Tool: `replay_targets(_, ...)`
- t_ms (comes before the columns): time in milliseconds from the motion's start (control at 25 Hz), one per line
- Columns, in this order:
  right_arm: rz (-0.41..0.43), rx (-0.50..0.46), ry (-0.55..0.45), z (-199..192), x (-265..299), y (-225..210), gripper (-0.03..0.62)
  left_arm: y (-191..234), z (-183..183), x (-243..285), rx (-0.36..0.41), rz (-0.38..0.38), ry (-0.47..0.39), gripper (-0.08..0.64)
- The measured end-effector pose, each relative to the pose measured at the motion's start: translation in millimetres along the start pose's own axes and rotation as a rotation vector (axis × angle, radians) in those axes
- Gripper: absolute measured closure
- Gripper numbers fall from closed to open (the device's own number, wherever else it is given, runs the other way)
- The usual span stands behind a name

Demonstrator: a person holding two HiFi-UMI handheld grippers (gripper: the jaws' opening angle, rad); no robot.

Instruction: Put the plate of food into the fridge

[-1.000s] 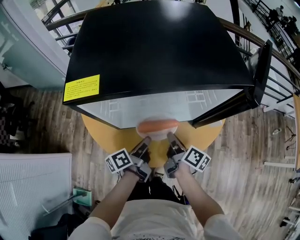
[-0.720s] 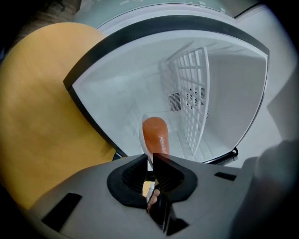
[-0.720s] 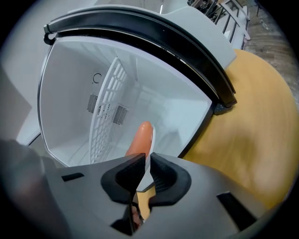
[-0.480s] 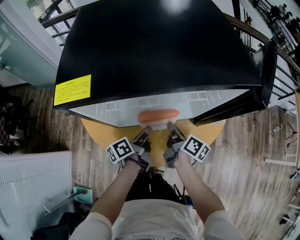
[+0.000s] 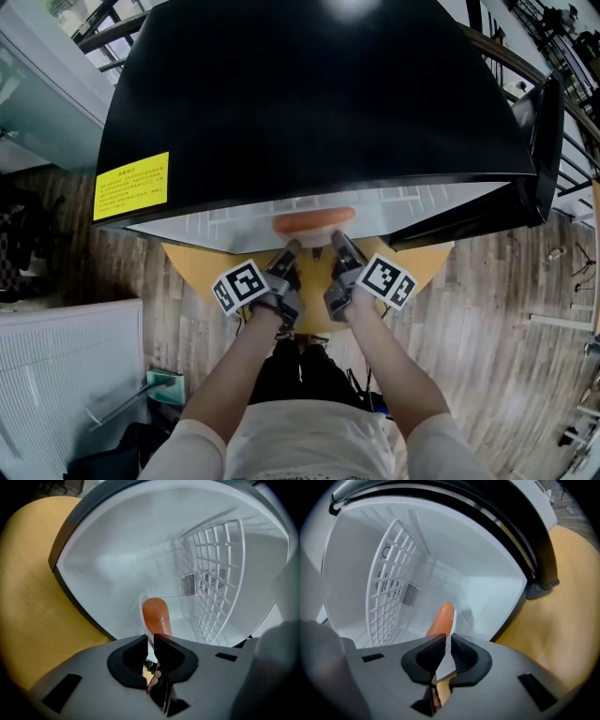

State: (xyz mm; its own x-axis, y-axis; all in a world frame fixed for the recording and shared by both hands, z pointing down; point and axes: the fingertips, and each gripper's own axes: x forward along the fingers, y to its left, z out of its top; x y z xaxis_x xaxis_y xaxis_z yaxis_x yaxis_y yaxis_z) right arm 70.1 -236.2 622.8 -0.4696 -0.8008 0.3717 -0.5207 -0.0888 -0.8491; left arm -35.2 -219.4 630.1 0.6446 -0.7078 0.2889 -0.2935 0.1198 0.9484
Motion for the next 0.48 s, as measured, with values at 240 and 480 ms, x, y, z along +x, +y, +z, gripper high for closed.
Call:
replay_targets(240,-0.013,-0.006,0.003,3,12,-5,0.541,6,7,9,-0.003,0.015,-0.003,0.508)
replay_targets(480,-0.025,-0.014,0.005,6,19,-9,0.541,11,10,17,0.001,0.027,-0.004,0.506)
